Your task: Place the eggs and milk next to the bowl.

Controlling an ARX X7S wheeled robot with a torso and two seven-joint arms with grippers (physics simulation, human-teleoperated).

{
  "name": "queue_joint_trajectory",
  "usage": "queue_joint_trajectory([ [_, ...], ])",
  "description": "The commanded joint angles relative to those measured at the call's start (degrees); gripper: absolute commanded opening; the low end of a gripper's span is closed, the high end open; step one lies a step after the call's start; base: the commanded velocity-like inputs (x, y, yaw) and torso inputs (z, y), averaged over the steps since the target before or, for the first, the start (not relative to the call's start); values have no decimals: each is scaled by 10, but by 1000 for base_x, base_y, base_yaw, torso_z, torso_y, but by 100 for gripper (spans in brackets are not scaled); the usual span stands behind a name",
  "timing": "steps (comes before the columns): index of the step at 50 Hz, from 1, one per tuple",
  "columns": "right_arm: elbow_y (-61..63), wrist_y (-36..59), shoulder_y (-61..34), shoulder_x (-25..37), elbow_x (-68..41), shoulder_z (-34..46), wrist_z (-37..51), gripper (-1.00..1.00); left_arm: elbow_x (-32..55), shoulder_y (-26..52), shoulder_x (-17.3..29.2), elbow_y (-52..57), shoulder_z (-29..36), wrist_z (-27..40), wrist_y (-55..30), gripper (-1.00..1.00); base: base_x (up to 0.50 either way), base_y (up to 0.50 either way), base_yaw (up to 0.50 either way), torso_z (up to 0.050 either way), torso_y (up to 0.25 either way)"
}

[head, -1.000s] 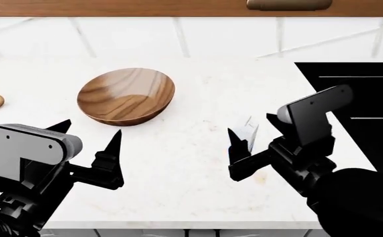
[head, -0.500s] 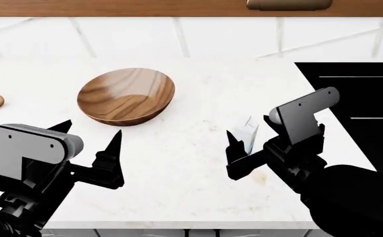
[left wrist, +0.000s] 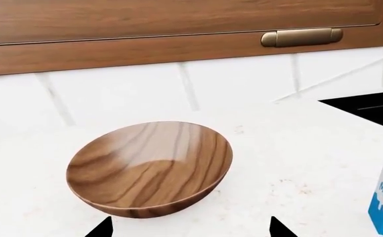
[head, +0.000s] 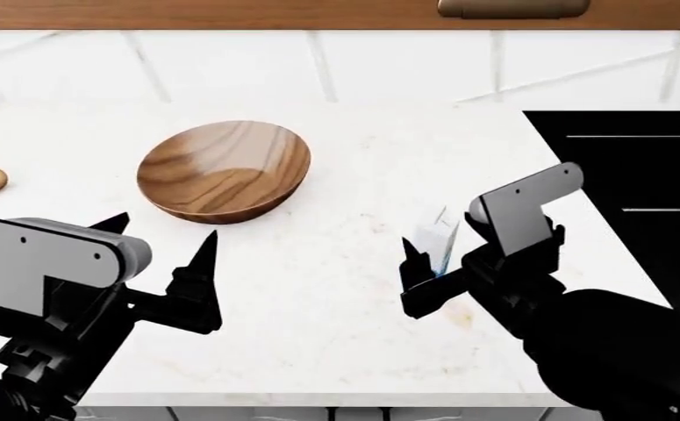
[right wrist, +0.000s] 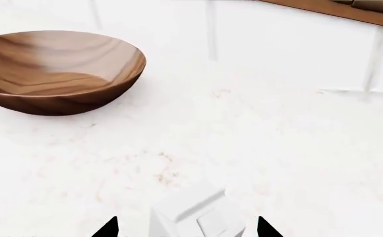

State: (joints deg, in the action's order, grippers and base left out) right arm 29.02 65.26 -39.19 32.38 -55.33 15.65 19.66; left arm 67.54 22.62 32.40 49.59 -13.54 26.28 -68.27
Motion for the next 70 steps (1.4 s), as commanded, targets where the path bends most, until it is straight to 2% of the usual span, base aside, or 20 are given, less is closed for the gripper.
queue_joint_trajectory([
  [1, -25, -20, 5, -1, 22, 16, -13, 100, 0, 1, 2, -3, 7, 3, 3, 100, 0, 0, 0, 0, 0],
  [40, -92, -62, 16, -8, 61, 59, -48, 100, 5, -11, 12, -2, 11, 7, 22, 100, 0, 0, 0, 0, 0],
  [41, -94, -67, 17, -9, 63, 61, -51, -100, 5, -14, 12, -1, 9, 7, 24, 100, 0, 0, 0, 0, 0],
  [58, -94, -93, 19, -8, 78, 71, -63, -100, 4, -22, 16, -1, 10, 6, 34, 100, 1, 0, 0, 0, 0],
  [70, -61, -101, 10, -3, 65, 48, -54, -100, 17, -16, 19, 2, 11, 18, 32, 100, 0, 0, 1, 0, 0],
])
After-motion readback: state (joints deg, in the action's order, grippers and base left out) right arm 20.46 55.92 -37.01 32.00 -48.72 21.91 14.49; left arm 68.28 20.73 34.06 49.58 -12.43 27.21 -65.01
